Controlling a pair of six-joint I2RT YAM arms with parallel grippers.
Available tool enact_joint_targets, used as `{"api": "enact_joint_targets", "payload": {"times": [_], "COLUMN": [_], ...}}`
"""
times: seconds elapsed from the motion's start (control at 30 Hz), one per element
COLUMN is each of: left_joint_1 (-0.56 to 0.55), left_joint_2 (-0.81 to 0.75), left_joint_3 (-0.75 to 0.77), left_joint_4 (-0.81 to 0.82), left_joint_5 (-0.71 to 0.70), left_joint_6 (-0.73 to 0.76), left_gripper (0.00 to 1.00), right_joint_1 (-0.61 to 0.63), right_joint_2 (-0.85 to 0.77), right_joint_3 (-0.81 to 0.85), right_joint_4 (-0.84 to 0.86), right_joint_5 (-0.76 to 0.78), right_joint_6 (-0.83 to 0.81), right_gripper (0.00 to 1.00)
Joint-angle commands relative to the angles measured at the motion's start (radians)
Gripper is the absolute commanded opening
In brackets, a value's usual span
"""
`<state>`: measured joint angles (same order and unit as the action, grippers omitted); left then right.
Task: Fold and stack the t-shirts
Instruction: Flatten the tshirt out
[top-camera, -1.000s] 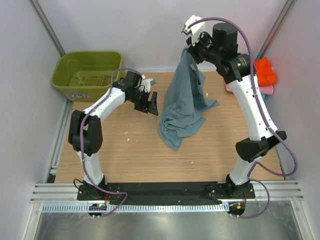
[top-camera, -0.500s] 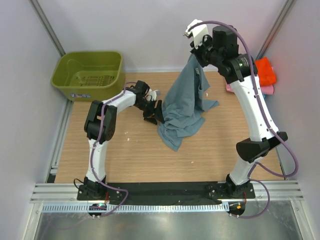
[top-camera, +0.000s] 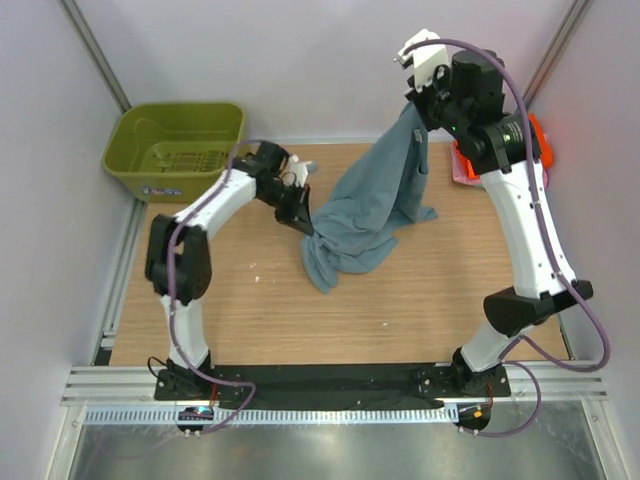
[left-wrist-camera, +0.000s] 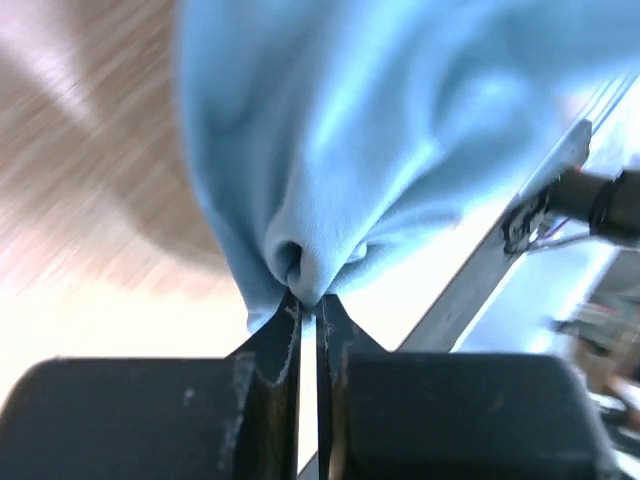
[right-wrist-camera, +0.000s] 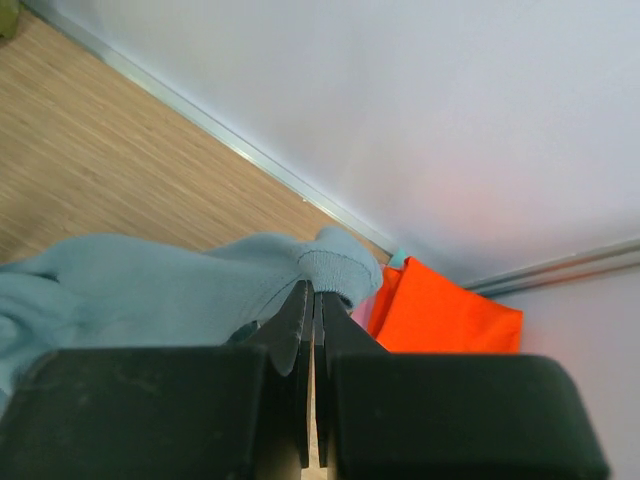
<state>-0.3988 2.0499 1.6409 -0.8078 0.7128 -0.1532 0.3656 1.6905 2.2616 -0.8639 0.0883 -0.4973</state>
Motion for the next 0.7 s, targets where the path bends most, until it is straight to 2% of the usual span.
{"api": "enact_joint_targets", "payload": {"times": [0.0,0.13,0.23,0.27,0.33,0.37,0.5,0.6,0.67], "left_joint_1": [0.011,0.011,0.006,0.0,-0.009,-0.018,-0.02,-0.02,-0.02], "left_joint_2": [-0.295,-0.39,-0.408,-0.416,-0.425,-0.431,-0.464,-0.453,-0.426], "left_joint_3": [0.144,0.279,0.368,0.375,0.34,0.289,0.111,0.005,-0.029], "left_joint_4": [-0.2,-0.301,-0.405,-0.468,-0.527,-0.581,-0.558,-0.47,-0.42], "left_joint_5": [-0.052,-0.134,-0.153,-0.153,-0.135,-0.124,-0.119,-0.194,-0.31], "left_joint_6": [0.243,0.323,0.351,0.354,0.36,0.36,0.314,0.305,0.331], "left_gripper": [0.0,0.0,0.0,0.05,0.25,0.39,0.51,0.55,0.56], "right_joint_1": [-0.017,-0.065,-0.085,-0.099,-0.109,-0.12,-0.128,-0.131,-0.131], "right_joint_2": [-0.204,-0.304,-0.359,-0.38,-0.446,-0.466,-0.528,-0.535,-0.523], "right_joint_3": [-0.055,-0.149,-0.195,-0.226,-0.345,-0.411,-0.579,-0.704,-0.746], "right_joint_4": [0.091,0.106,-0.011,-0.027,-0.056,-0.067,-0.095,-0.09,-0.087], "right_joint_5": [0.048,0.031,-0.025,-0.048,-0.074,-0.125,-0.235,-0.286,-0.306], "right_joint_6": [0.031,0.051,0.097,0.109,0.127,0.138,0.163,0.171,0.166], "right_gripper": [0.01,0.01,0.01,0.01,0.01,0.01,0.01,0.01,0.01]}}
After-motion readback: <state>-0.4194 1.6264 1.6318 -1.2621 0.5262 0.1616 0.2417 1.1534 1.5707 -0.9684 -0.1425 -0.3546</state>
